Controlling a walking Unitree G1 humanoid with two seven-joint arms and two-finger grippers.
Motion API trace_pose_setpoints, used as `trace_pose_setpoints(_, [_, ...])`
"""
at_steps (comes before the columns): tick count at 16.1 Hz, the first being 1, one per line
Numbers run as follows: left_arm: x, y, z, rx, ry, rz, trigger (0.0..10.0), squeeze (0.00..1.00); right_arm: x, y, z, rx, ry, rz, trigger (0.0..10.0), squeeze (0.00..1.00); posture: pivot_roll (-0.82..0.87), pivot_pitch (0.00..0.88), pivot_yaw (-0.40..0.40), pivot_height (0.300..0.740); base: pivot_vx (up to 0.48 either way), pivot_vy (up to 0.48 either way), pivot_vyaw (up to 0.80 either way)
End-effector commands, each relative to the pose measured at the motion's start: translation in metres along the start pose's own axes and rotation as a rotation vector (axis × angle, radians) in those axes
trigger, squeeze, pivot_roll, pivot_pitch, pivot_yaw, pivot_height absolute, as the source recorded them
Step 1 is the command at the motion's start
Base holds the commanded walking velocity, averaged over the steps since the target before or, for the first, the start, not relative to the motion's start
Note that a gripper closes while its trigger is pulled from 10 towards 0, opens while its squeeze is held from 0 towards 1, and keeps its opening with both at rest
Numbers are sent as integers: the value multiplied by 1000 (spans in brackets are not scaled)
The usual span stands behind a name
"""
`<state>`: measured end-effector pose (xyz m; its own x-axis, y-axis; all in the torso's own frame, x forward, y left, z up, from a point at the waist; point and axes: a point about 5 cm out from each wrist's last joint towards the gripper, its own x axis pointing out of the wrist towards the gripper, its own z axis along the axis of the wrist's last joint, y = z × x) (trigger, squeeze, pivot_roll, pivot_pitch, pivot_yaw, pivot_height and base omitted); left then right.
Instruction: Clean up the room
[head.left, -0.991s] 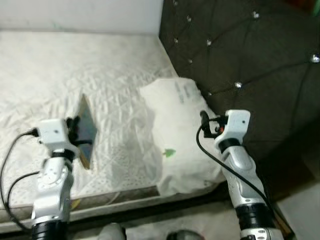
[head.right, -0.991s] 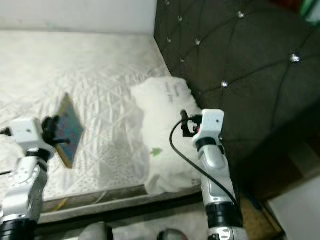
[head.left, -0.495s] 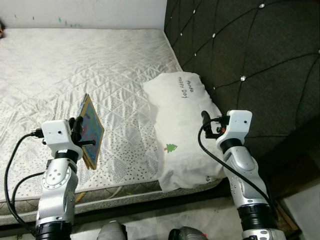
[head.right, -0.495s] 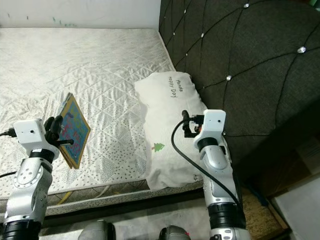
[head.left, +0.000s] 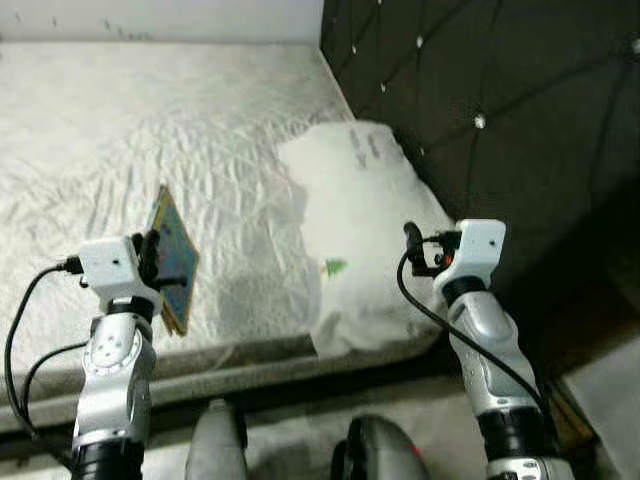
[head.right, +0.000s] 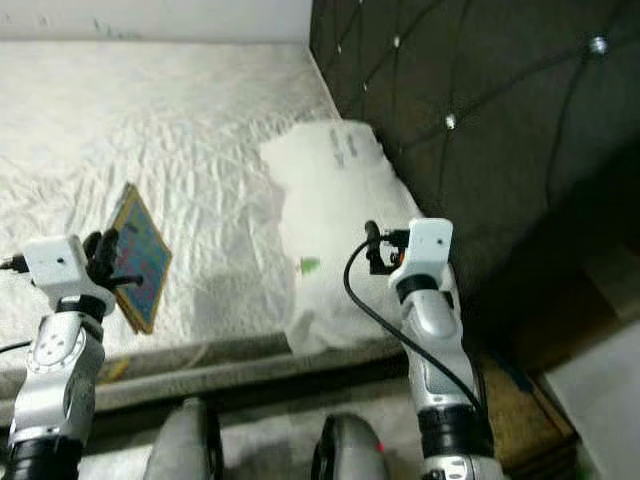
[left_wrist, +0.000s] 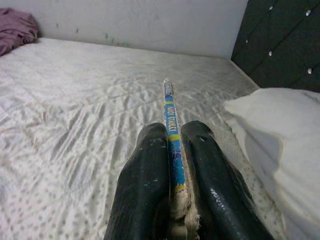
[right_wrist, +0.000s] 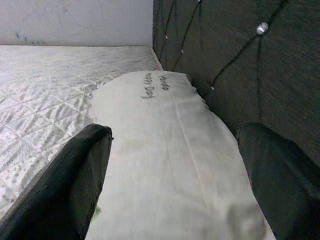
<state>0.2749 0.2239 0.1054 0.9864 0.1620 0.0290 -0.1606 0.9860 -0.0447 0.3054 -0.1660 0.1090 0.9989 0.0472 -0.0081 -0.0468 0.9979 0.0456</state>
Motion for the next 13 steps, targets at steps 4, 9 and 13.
trace_pose_setpoints(4, [1, 0, 10, 9, -64, -21, 10000, 0, 1, -3, 1, -8, 3, -5, 10000, 0, 60, 83, -80, 648, 0, 0, 0])
trace_pose_setpoints(9, [1, 0, 11, 11, -74, -26, 10000, 0, 1, -3, 1, -13, 5, -1, 10000, 0, 58, 88, -83, 648, 243, 0, 0])
trace_pose_setpoints(13, [1, 1, 11, 8, -81, -32, 10000, 0, 1, -2, 1, -13, 7, 4, 10000, 0, 57, 90, -84, 648, 372, 0, 0])
